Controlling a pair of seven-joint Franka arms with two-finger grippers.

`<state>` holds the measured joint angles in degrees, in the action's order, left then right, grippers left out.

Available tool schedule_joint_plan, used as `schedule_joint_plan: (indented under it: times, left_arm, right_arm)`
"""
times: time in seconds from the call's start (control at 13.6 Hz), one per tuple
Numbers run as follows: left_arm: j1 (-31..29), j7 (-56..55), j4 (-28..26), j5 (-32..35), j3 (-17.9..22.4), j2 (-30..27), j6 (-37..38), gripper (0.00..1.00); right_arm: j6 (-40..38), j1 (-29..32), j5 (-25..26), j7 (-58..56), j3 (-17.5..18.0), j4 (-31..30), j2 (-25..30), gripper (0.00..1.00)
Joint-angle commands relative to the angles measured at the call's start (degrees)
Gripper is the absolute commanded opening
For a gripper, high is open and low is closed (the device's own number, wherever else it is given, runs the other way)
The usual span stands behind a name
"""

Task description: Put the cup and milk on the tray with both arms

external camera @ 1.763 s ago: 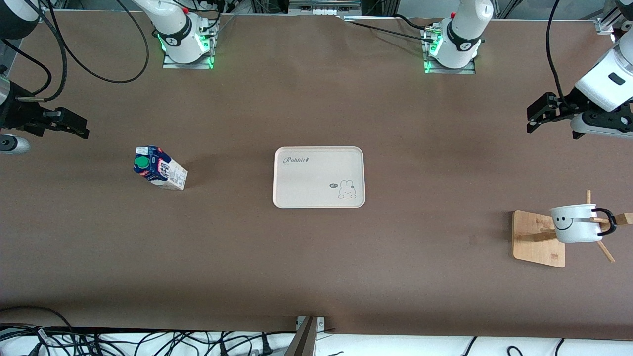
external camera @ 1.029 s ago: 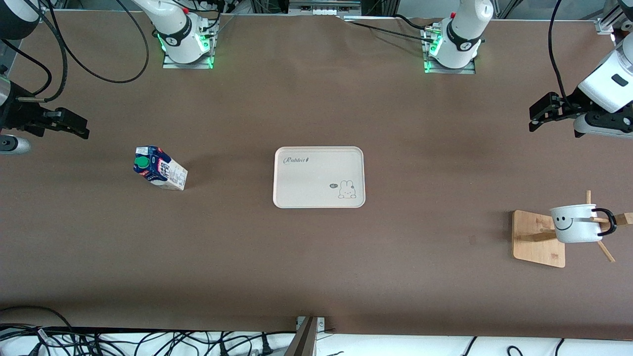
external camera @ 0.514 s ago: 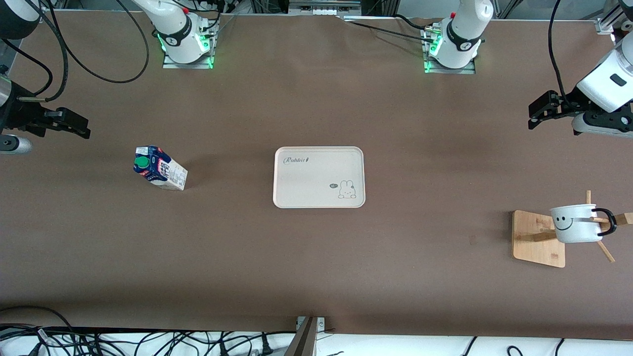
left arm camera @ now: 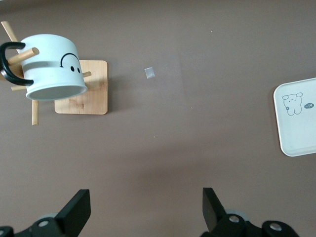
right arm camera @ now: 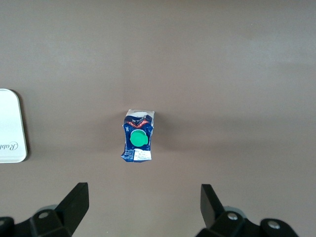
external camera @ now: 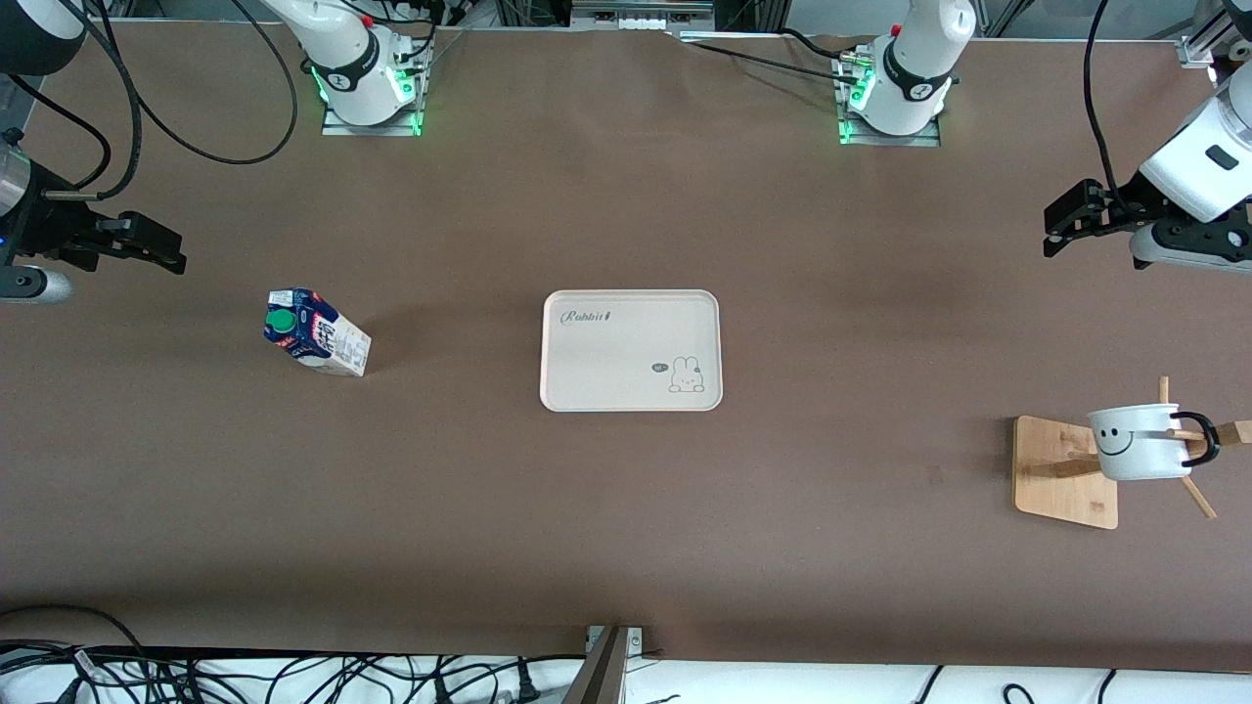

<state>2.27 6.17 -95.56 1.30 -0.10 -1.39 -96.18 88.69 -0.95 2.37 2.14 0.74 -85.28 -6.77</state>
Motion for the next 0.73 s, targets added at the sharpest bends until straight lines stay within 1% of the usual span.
schedule_joint_plan:
  times: [0.0, 0.22, 0.44, 0.59, 0.66]
  left_arm:
    - [0.02, -0.11, 5.20, 0.28, 0.36, 3.41, 4.84, 1.00]
    - [0.01, -0.02, 5.74, 0.02, 0.36, 4.55, 5.48, 1.00]
    - [-0.16, -0.81, 5.56, -1.74, 0.45, 4.56, 6.09, 1.00]
    - [-0.33, -6.93, 5.30, -1.74, 0.71, 5.26, 6.09, 1.00]
    - [-0.60, -8.70, 5.65, -1.22, 0.89, 6.57, 6.27, 1.00]
  right_arm:
    - [-1.42, 0.25, -0.88, -0.73, 0.14, 1.96, -0.70, 1.00]
    - [-1.42, 0.25, -0.88, -0.73, 0.14, 1.96, -0.70, 1.00]
    - [-1.42, 0.25, -0.88, -0.73, 0.14, 1.96, -0.70, 1.00]
    - [-1.42, 0.25, -0.88, -0.73, 0.14, 1.96, -0.70, 1.00]
    - [-1.42, 0.25, -0.88, -0.73, 0.14, 1.96, -0.70, 1.00]
